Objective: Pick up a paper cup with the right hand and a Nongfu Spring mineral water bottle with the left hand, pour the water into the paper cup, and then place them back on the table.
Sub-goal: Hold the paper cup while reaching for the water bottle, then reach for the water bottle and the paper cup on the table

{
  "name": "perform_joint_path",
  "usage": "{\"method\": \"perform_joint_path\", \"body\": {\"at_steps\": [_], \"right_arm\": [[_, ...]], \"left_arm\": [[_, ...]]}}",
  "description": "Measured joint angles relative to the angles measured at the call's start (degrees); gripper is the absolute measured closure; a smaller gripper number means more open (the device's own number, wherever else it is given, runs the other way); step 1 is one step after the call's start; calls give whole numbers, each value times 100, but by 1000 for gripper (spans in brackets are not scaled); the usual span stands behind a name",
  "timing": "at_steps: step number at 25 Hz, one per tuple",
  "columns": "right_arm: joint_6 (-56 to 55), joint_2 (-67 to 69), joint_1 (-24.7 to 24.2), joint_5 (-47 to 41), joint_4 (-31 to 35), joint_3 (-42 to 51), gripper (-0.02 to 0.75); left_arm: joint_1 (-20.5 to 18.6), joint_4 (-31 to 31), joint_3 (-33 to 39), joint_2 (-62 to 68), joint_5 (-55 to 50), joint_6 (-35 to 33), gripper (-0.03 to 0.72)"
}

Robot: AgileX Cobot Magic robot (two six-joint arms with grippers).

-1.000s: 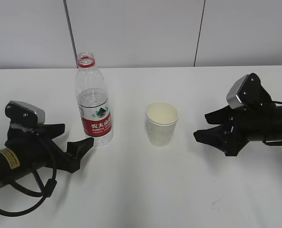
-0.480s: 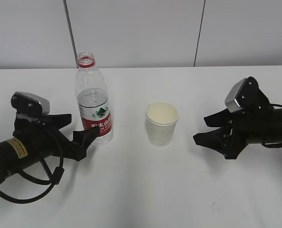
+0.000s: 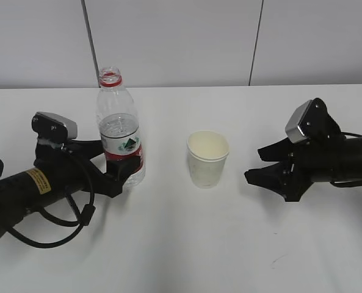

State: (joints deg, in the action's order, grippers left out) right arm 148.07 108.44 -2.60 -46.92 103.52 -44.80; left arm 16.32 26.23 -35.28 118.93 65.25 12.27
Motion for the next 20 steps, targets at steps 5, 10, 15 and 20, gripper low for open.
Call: {"method": "perform_joint_path", "body": {"at_steps": [5, 10, 15, 20], "right_arm": [[0, 235, 0, -132, 0, -110, 223], [0, 492, 0, -315, 0, -310, 223], [0, 845, 0, -500, 0, -536, 223], [20, 1047, 5, -776, 10, -666, 223]], "left_arm": [[0, 66, -194, 6, 5, 0, 97], [7, 86, -275, 111, 11, 2, 102], [11, 73, -275, 163, 0, 2, 118], [19, 56, -350, 187, -6, 2, 163]]}}
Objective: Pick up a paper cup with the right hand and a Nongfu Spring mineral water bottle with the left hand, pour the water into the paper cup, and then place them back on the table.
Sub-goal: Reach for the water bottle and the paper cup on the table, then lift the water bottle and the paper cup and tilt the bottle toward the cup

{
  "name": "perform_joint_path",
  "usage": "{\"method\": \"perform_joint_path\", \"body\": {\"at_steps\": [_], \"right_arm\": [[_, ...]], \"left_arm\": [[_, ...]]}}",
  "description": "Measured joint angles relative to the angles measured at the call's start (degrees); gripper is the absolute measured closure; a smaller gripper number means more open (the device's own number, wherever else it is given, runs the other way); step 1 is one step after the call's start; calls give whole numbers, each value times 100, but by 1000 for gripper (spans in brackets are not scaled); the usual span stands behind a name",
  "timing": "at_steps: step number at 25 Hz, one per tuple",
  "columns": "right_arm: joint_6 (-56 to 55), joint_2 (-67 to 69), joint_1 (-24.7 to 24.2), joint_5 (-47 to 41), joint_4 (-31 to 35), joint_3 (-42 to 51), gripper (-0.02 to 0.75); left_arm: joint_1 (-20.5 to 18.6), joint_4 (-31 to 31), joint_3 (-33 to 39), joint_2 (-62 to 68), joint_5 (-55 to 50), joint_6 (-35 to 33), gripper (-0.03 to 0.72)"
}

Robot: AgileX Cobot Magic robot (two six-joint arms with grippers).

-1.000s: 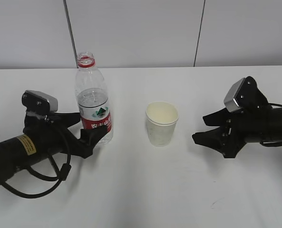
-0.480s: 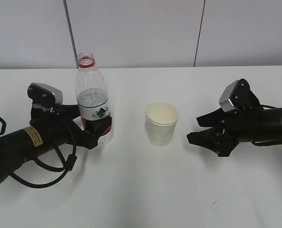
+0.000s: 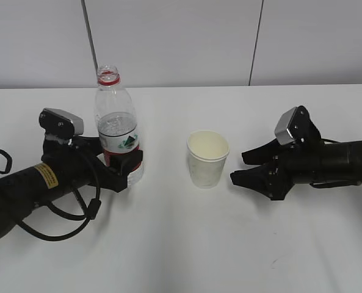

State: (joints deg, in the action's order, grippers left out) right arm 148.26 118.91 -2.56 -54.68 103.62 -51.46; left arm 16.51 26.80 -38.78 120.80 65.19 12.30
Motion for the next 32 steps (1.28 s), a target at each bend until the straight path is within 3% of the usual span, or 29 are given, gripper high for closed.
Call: {"method": "perform_joint_path", "body": {"at_steps": [9, 17, 32], "right_arm": [[161, 537, 0, -413, 0, -346, 218], [219, 763, 163, -877, 3, -509, 88], [460, 1033, 825, -457, 3, -1236, 83]], "left_arm": [[2, -18, -18, 15, 0, 0, 185], [2, -18, -18, 15, 5, 0, 207], [6, -24, -18, 15, 5, 0, 220]]}}
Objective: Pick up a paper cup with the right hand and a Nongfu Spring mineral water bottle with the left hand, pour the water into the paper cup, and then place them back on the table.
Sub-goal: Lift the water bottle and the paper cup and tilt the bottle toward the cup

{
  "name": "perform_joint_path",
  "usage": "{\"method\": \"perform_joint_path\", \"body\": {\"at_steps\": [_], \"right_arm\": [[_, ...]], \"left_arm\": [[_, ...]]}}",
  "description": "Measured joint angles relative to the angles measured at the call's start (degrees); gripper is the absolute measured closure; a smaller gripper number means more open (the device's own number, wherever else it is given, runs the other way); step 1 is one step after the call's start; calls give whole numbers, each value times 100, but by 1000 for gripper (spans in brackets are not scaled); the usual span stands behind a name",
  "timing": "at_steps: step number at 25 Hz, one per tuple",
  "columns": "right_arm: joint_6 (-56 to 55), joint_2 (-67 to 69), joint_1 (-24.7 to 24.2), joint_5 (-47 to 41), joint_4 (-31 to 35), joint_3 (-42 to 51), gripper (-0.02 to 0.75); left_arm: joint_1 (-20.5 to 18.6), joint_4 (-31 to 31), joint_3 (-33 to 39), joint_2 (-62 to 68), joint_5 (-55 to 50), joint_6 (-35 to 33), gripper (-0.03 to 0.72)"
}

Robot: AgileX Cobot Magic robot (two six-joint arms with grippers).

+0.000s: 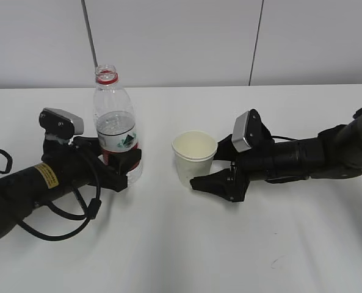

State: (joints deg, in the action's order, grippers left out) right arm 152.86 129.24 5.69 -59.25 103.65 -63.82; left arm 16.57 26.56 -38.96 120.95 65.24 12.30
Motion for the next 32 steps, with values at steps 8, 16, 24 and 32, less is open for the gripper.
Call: {"method": "perform_joint_path", "body": {"at_steps": [8, 16, 24, 32], "right_arm": [[0, 219, 22, -248, 0, -252, 85], [0, 219, 22, -371, 0, -276, 160], [-70, 219, 22, -394, 0, -289, 253], [-253, 219, 22, -515, -10, -289, 255]], "left_arm": [[0, -5, 0, 0, 0, 0, 220], [0, -5, 0, 0, 0, 0, 221], [0, -6, 0, 0, 0, 0, 249], [-18, -11, 6, -459, -429, -91, 298]]}}
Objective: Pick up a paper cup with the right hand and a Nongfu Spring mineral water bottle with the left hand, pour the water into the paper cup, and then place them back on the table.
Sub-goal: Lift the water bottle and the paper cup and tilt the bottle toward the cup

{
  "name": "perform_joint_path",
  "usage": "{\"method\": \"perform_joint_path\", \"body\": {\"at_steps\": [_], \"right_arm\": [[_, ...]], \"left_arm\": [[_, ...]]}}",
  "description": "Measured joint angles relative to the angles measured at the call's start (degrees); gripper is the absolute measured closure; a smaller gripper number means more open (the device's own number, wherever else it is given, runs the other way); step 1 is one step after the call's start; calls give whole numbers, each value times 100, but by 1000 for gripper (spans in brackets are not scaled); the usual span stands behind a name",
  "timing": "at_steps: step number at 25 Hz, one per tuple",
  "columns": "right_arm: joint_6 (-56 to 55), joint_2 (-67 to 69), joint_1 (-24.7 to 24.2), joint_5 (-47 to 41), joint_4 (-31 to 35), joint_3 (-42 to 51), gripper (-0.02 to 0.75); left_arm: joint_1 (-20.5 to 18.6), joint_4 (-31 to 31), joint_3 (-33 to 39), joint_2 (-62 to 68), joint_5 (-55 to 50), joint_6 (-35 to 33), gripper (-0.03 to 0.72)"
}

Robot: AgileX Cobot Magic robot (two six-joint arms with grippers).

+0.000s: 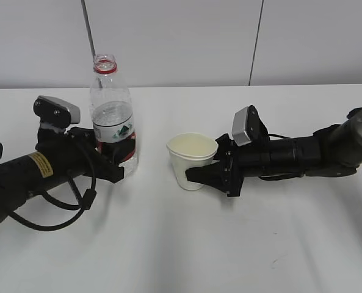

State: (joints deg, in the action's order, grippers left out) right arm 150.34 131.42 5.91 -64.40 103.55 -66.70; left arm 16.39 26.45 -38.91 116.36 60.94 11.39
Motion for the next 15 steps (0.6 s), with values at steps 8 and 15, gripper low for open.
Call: {"method": "perform_joint_path", "body": {"at_steps": [8, 15], "right_arm": [[-277, -11, 0, -53, 0, 0, 255], [-679, -377, 0, -75, -24, 0, 255]], "left_arm": [[-5, 0, 18, -455, -651, -631, 326], [-5, -142, 18, -840, -1106, -1320, 332]]}}
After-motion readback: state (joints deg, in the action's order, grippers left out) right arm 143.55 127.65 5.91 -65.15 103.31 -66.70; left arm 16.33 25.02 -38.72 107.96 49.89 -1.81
